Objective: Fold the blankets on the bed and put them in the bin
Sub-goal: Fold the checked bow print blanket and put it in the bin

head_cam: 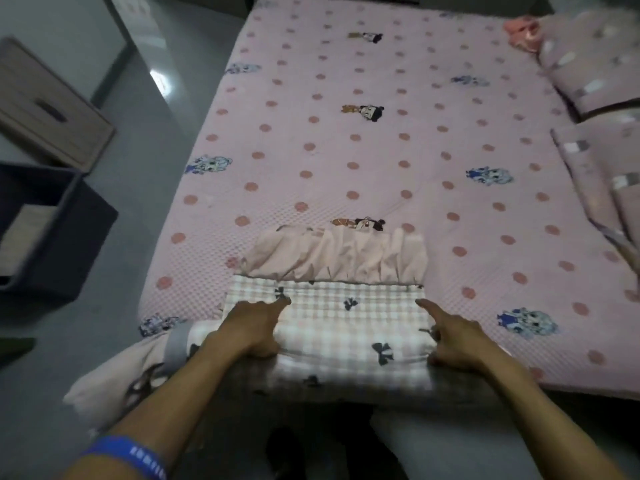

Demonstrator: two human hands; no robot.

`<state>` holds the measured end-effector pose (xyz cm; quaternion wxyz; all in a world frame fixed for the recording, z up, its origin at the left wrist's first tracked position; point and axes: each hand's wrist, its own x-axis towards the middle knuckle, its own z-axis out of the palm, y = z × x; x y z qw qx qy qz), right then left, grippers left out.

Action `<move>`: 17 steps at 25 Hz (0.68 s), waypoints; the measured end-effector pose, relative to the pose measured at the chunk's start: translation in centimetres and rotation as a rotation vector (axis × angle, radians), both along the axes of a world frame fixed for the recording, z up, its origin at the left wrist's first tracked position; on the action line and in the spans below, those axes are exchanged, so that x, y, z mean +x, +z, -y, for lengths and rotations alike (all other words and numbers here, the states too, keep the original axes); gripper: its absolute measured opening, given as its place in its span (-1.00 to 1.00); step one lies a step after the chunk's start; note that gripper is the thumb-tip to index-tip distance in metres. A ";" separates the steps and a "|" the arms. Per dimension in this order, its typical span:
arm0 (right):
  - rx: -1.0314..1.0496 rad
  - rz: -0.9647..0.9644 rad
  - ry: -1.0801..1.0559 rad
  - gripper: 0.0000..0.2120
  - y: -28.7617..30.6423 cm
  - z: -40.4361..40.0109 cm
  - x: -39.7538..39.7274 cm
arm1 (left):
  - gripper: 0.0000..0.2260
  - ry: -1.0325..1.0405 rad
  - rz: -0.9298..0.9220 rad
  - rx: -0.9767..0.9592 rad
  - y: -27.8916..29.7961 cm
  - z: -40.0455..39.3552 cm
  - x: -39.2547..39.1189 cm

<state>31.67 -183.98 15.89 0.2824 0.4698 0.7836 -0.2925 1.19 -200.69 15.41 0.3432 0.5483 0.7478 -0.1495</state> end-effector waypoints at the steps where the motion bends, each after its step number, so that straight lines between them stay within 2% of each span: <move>1: 0.018 -0.019 -0.004 -0.04 0.0 -2.8 -1.4 | -0.22 0.014 0.003 0.011 0.3 -2.7 -1.5; 6: 0.011 -0.115 -0.076 -0.08 -2.2 -18.5 -8.7 | -0.33 0.088 -0.039 -0.004 -1.2 -17.5 -10.2; 9: 0.184 -0.299 -0.197 -0.20 -5.9 -24.4 -11.4 | -0.33 0.094 -0.287 0.086 -7.1 -23.0 -12.1; 11: 0.311 -0.284 -0.226 -0.22 -10.3 -23.6 -11.1 | -0.25 0.013 -0.275 0.095 -12.6 -23.6 -8.9; 13: 0.209 -0.136 -0.193 -0.13 -15.5 -19.9 -9.6 | -0.03 -0.024 -0.188 -0.074 -18.0 -22.8 -4.5; 14: 0.150 -0.062 -0.167 -0.10 -18.1 -18.5 -9.1 | 0.01 -0.033 -0.213 -0.081 -20.4 -22.3 -3.1; 17: 0.160 -0.005 -0.140 -0.09 -23.7 -17.4 -8.9 | 0.09 -0.013 -0.253 0.070 -24.7 -22.1 -1.7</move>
